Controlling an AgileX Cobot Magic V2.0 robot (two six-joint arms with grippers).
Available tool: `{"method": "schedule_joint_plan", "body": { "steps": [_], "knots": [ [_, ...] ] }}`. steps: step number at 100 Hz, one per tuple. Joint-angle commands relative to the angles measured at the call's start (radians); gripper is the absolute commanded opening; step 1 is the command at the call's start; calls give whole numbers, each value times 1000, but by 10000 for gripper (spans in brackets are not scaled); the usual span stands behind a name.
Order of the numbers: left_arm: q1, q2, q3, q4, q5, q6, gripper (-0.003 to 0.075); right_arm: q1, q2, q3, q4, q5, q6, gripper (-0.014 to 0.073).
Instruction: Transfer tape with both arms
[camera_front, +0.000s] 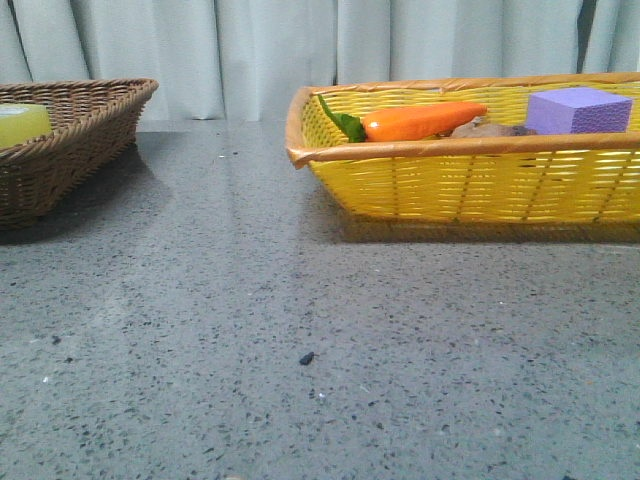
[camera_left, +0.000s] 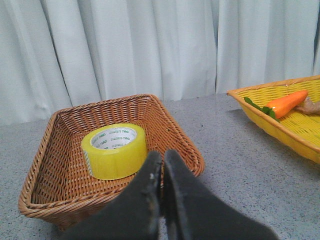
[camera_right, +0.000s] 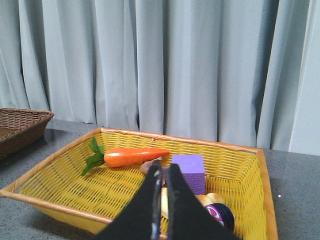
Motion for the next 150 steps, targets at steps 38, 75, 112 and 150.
{"method": "schedule_joint_plan", "body": {
  "steps": [38, 75, 112, 150],
  "knots": [
    [56, 13, 339, 147, -630, -191, -20, -4, 11, -21, -47, -56, 1, -65],
    [58, -57, 495, 333, -442, -379, -20, -4, 11, -21, -47, -56, 1, -66],
    [58, -57, 493, 322, -323, -374, -20, -4, 11, -21, -47, -56, 1, -67],
    [58, -57, 493, 322, -323, -374, -20, -4, 11, -21, -47, -56, 1, -67]
  ]
}}
